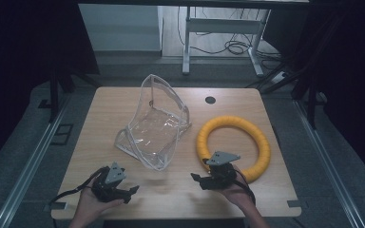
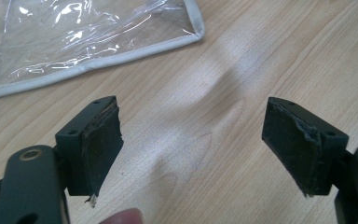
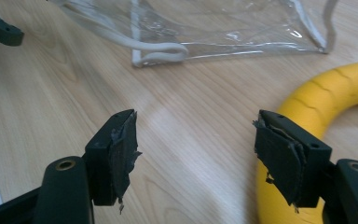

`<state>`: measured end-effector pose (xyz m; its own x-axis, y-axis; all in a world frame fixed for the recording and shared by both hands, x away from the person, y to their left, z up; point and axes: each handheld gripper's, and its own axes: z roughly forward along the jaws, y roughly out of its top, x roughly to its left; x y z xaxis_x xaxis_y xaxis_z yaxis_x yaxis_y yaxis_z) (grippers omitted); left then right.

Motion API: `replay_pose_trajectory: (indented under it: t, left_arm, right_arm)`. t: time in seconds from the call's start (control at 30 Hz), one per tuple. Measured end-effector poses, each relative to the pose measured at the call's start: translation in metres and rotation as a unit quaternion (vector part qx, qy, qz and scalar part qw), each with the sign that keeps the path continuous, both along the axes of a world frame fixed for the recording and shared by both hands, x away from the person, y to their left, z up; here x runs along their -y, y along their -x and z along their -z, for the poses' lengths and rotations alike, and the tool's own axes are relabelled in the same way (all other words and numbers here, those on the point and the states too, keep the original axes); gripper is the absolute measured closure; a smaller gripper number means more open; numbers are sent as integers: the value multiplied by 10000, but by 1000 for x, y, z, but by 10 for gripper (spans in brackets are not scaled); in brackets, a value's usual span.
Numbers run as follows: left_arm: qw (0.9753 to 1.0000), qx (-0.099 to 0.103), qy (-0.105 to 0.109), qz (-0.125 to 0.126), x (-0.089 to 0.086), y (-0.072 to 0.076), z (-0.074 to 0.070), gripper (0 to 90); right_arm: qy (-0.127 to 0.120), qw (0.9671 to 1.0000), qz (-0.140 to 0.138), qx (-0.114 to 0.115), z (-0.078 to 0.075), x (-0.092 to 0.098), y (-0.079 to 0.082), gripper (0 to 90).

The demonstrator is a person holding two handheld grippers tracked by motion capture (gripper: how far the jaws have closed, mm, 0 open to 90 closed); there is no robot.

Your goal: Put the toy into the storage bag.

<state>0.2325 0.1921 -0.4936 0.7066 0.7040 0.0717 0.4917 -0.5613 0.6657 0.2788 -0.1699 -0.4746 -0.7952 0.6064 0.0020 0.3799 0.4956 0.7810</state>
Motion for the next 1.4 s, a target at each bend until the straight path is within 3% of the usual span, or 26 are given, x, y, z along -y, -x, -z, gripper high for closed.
replay_pose_trajectory:
  t: [0.23, 0.5, 0.9, 1.4]
  left_arm:
    - [10000, -5, 21, 0, 0, 0, 0, 198]
    - [10000, -5, 27, 3, 1, -1, 0, 198]
    - [10000, -8, -1, 54, 2, -1, -1, 197]
    - [10000, -8, -18, 46, 2, -1, -1, 197]
  right_arm:
    - [342, 9993, -79, -142, -11, 7, -10, 294]
    - [809, 9957, -259, -359, -19, 10, -22, 290]
    - [1115, 9909, -322, -682, -24, 16, -37, 285]
    - [1375, 9865, -225, -859, -27, 31, -50, 283]
